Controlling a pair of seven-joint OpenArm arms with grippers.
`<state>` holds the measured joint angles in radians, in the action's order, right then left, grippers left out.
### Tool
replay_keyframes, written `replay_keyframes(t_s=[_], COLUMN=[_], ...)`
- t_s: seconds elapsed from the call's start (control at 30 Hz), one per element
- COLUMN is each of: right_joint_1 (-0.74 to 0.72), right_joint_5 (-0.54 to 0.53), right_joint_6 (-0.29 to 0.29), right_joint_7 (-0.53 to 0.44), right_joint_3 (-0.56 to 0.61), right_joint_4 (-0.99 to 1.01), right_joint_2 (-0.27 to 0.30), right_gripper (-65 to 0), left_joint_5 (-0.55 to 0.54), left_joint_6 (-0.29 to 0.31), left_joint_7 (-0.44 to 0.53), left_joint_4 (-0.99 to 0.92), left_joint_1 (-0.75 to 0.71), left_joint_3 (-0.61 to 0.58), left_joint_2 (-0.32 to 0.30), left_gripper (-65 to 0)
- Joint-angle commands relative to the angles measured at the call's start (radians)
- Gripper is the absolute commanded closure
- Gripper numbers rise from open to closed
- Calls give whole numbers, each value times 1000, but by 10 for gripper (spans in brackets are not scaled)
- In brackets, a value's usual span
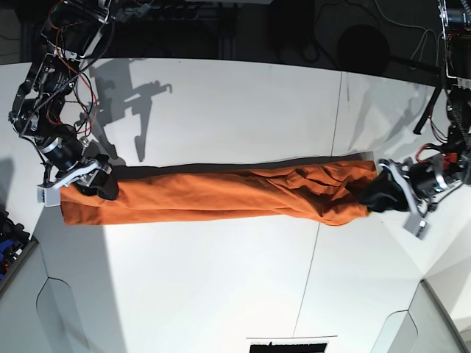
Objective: Layout the t-shirt on the table in an organized manner, then fold the t-shirt properly
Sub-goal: 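Lift and fold the shirt lengthwise into a long strip with both grippers, then move the left gripper to the strip's end and grasp it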
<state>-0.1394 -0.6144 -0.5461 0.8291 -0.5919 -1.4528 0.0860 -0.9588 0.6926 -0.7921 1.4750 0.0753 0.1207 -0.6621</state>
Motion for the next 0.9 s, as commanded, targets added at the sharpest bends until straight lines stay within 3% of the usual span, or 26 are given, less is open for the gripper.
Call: replay_keyframes(t_s=[0.0, 0.1, 0.23, 0.4, 0.5, 0.67, 0.87], right_joint_1=[-1, 24, 44, 48, 48, 49, 48], right_joint_5=[-26, -38, -41, -41, -41, -39, -41], right_joint_6=[-8, -8, -8, -8, -8, -8, -8], right_joint_7=[-18, -24, -45, -48, -48, -51, -51], right_joint_3=[-10, -19, -20, -19, -19, -19, -19], right_joint_4=[-21, -21, -21, -21, -21, -21, -21], right_joint_2=[11, 11, 11, 11, 11, 11, 11], right_gripper=[-276, -276, -276, -276, -276, -276, -276], left_joint_5=[-45, -105, -76, 249, 374, 485, 546], left_joint_6=[6, 6, 6, -1, -31, -177, -187], left_joint_7=[10, -43, -38, 90, 149, 227, 234], left_joint_4=[42, 129, 248, 231, 203, 201, 201], left_joint_1=[5, -25, -77, -97, -95, -89, -80], left_joint_3=[31, 42, 12, -119, -212, -286, -285], left_joint_2=[-20, -17, 38, 111, 122, 124, 168], left_gripper=[-235, -236, -237, -237, -237, -237, -237])
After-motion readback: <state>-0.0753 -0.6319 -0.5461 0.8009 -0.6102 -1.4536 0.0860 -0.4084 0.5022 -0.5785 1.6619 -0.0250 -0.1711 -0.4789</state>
